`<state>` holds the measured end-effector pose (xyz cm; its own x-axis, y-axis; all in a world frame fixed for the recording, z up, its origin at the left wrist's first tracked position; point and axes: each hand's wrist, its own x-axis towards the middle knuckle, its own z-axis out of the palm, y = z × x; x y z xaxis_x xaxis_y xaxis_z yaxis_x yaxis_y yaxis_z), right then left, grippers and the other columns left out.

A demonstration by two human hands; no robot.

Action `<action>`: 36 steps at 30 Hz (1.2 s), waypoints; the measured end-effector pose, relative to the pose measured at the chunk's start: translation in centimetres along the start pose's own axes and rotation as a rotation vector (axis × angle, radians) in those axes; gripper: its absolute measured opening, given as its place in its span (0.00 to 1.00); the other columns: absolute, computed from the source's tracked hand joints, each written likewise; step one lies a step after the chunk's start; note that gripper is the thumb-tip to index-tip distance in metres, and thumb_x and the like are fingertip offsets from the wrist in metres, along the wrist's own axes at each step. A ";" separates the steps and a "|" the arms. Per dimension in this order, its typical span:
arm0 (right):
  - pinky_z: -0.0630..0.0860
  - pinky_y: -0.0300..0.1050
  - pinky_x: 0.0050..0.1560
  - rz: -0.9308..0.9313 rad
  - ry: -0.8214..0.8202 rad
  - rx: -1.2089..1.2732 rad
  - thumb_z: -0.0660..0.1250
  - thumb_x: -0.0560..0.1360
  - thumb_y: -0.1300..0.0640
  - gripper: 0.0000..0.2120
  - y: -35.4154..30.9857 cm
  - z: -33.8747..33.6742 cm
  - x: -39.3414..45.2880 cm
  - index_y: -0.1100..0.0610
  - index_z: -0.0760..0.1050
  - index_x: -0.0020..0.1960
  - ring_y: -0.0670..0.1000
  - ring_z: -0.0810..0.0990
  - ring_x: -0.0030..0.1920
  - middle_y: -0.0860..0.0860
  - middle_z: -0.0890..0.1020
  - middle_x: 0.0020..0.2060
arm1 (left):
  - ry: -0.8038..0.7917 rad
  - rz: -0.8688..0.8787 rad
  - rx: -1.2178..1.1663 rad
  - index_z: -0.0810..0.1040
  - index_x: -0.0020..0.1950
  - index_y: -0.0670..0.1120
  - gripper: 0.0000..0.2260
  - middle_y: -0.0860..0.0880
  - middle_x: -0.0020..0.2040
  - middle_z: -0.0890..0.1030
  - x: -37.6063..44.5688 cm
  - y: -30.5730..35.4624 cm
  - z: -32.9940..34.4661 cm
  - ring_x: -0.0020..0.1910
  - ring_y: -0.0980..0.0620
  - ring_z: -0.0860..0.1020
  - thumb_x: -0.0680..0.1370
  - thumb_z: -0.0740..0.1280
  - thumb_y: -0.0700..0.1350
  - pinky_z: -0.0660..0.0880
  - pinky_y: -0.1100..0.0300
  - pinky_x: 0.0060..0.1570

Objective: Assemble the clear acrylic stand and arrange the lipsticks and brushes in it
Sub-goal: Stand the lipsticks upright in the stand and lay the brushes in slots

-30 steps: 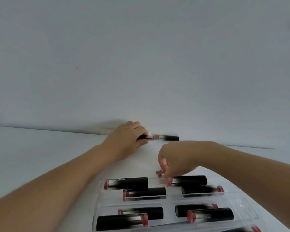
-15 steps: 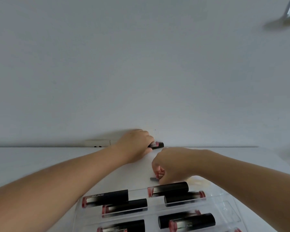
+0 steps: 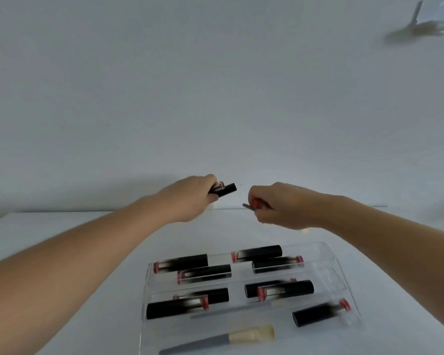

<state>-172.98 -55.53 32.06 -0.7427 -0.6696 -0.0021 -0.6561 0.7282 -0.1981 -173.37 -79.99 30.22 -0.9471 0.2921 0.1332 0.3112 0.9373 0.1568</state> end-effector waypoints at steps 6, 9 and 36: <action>0.70 0.35 0.33 -0.115 0.330 0.141 0.61 0.80 0.49 0.04 -3.8 -1.0 -6.3 0.41 0.67 0.48 0.42 0.73 0.33 0.38 0.78 0.38 | 0.188 0.150 -0.154 0.72 0.53 0.57 0.05 0.58 0.50 0.78 -11.7 4.2 -3.0 0.49 0.57 0.76 0.81 0.60 0.57 0.74 0.56 0.49; 0.72 0.34 0.40 -0.147 0.347 0.129 0.61 0.81 0.48 0.03 -5.6 1.3 -9.9 0.40 0.68 0.50 0.42 0.75 0.41 0.40 0.77 0.40 | 0.210 0.227 -0.135 0.75 0.54 0.54 0.07 0.59 0.52 0.76 -16.7 6.0 -1.2 0.52 0.58 0.74 0.81 0.62 0.55 0.72 0.59 0.54; 0.66 0.42 0.57 -0.134 0.569 -0.148 0.66 0.77 0.42 0.18 -6.6 12.1 -14.7 0.48 0.77 0.63 0.50 0.73 0.53 0.45 0.77 0.54 | 0.330 0.074 0.035 0.68 0.74 0.55 0.25 0.55 0.75 0.67 -22.4 6.0 6.5 0.73 0.51 0.66 0.80 0.57 0.64 0.58 0.58 0.71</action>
<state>-156.14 -52.29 21.52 -0.5805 -0.6039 0.5462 -0.7305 0.6826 -0.0216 -150.77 -79.67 21.80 -0.8435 0.2881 0.4532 0.3700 0.9235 0.1015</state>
